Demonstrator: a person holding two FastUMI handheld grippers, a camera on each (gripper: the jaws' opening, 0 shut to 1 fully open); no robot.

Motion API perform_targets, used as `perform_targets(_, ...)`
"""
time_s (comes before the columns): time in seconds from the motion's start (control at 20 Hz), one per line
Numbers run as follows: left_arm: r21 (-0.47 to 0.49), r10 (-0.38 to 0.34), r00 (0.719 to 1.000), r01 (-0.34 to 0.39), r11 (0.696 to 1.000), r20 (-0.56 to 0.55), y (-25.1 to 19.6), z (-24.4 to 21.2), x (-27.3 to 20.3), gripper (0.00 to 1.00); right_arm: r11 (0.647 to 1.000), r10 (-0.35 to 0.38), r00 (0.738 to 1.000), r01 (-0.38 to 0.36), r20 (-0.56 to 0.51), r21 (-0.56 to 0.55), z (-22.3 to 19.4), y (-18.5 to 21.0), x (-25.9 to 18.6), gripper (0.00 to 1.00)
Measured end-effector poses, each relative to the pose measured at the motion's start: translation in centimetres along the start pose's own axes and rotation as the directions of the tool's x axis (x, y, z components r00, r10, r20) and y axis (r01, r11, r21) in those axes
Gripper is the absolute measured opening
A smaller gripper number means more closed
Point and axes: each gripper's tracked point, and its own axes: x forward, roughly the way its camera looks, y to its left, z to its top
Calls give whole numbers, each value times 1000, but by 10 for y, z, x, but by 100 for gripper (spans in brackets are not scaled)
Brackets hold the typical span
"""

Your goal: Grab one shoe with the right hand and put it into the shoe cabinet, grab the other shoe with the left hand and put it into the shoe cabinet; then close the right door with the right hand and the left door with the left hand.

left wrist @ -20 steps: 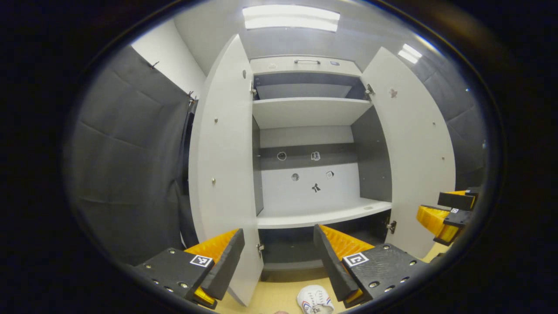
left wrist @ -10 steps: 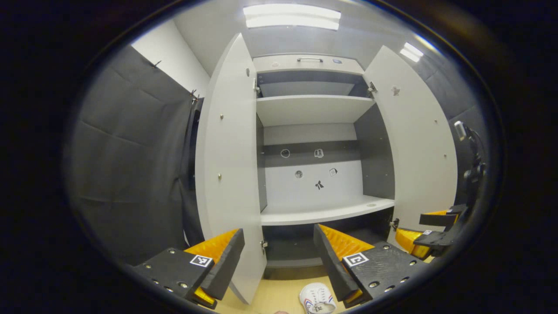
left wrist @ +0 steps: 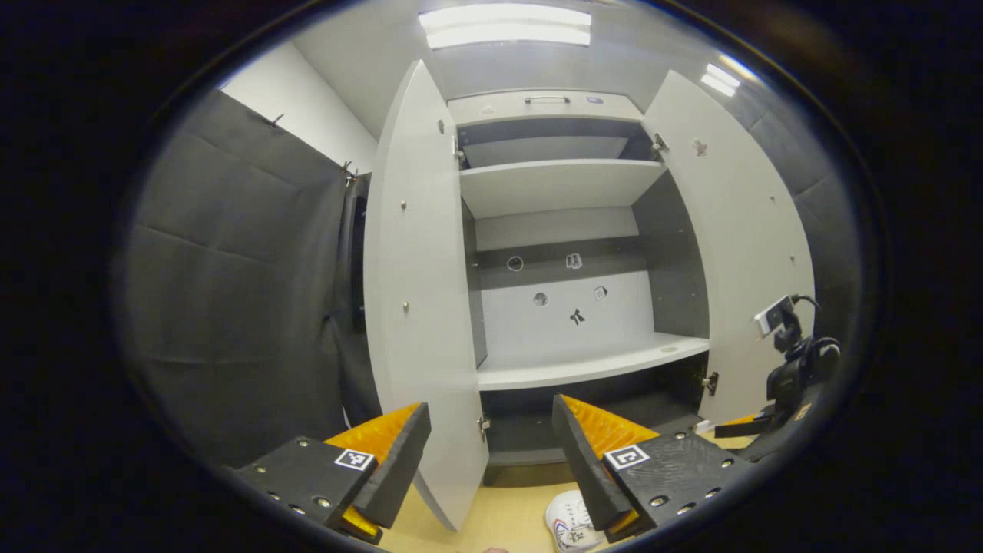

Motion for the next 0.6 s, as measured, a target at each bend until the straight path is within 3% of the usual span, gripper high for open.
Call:
perform_targets(0.15,4,18,1000,-18,1000,-20,6,-6,-4,91,1000,16,996,-17,-84,-15,-29,6,16,94)
perform_targets(0.35,17,32,998,-31,999,-46,12,-13,-6,91,999,23,983,-29,-184,-31,-64,9,31,98)
perform_targets(0.6,24,44,997,-43,999,-65,16,-18,-7,92,997,71,951,-54,-300,63,-100,19,42,98)
